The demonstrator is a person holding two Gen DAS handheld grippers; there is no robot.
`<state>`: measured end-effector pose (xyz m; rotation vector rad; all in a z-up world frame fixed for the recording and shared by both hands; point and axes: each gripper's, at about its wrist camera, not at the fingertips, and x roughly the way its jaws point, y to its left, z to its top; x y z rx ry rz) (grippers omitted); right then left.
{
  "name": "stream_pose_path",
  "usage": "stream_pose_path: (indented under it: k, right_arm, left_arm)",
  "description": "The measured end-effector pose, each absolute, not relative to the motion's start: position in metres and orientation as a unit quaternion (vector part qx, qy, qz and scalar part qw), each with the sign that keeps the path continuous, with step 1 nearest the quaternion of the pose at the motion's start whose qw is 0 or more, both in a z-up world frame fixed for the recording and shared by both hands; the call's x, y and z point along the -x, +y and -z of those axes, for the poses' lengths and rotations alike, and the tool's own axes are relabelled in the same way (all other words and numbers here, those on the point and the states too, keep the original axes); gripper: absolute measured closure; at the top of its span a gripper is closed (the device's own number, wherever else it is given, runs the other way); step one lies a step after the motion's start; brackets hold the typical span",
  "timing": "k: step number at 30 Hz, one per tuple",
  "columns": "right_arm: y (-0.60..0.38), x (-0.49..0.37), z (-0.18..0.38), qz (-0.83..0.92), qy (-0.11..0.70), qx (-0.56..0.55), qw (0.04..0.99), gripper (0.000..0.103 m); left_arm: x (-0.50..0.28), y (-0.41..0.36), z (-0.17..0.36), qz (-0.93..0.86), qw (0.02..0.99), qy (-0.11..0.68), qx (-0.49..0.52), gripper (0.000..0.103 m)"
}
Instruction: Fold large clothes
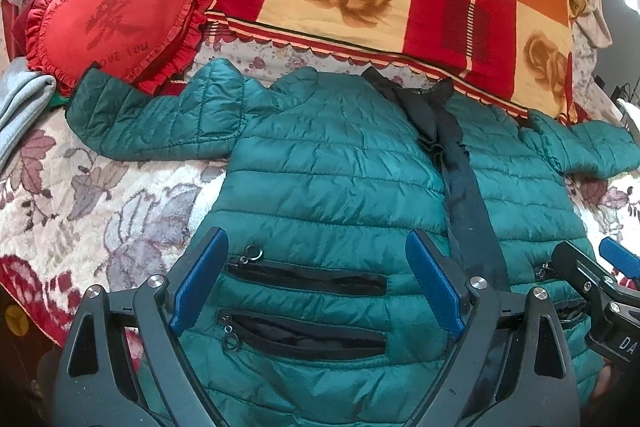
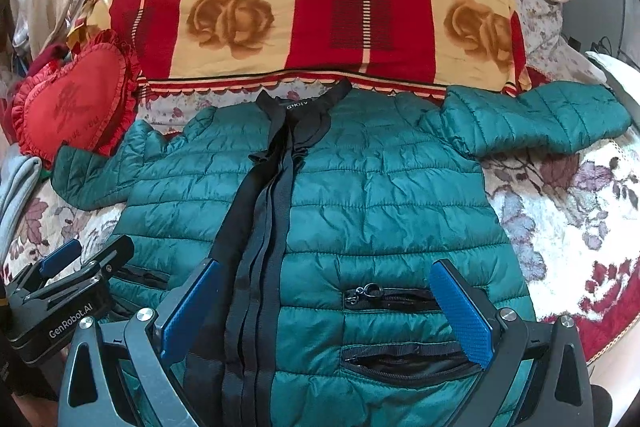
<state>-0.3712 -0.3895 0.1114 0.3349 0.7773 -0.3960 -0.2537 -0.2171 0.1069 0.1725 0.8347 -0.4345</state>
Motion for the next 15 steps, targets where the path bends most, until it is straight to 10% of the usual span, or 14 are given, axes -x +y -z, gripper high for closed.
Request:
stream_pose_path:
  k: [15]
  right_arm:
    - [-0.3888,0.3716,-0.1058,0.198,0.385,-0.153,0.889,0.000]
  left_arm:
    - [0.2566,-0.2198,-0.1014,0.213,0.884,0.406,-0.084,0.012]
